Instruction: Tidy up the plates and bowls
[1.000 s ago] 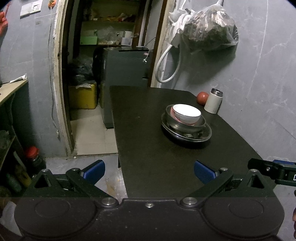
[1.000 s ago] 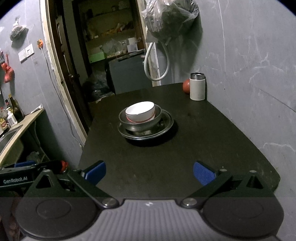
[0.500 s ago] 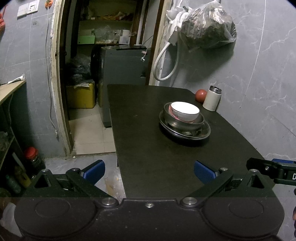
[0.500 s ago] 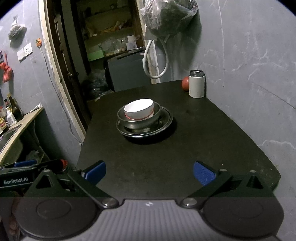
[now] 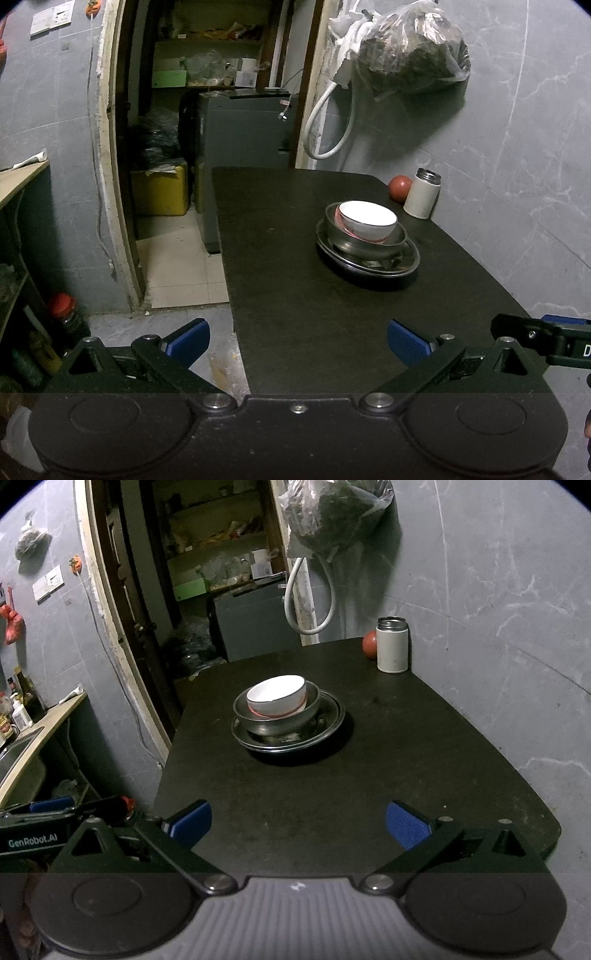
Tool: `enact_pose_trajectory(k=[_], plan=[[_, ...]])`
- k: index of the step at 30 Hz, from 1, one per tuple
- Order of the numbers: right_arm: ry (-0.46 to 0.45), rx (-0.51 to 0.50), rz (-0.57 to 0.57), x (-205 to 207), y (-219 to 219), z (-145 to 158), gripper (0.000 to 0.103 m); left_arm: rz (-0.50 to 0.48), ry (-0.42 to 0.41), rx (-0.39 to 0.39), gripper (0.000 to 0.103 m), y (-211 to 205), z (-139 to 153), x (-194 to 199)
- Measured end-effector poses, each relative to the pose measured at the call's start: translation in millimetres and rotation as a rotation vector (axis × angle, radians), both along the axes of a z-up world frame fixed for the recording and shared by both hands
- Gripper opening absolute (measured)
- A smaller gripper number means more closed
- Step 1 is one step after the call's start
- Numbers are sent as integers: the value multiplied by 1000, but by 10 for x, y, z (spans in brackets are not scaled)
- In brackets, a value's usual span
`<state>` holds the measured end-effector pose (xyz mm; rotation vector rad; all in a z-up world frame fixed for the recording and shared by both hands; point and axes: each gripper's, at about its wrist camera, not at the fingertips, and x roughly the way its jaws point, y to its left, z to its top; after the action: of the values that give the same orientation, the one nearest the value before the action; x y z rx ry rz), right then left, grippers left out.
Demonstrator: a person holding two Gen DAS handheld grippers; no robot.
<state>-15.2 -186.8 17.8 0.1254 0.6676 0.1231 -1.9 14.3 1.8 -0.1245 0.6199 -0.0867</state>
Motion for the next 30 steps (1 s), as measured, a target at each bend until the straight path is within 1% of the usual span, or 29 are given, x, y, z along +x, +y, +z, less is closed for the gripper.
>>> enact_pose_trajectory(k=[30], plan=[[3,1,1,19,3,0,103,-5,7,-6,102,31,-9,45]])
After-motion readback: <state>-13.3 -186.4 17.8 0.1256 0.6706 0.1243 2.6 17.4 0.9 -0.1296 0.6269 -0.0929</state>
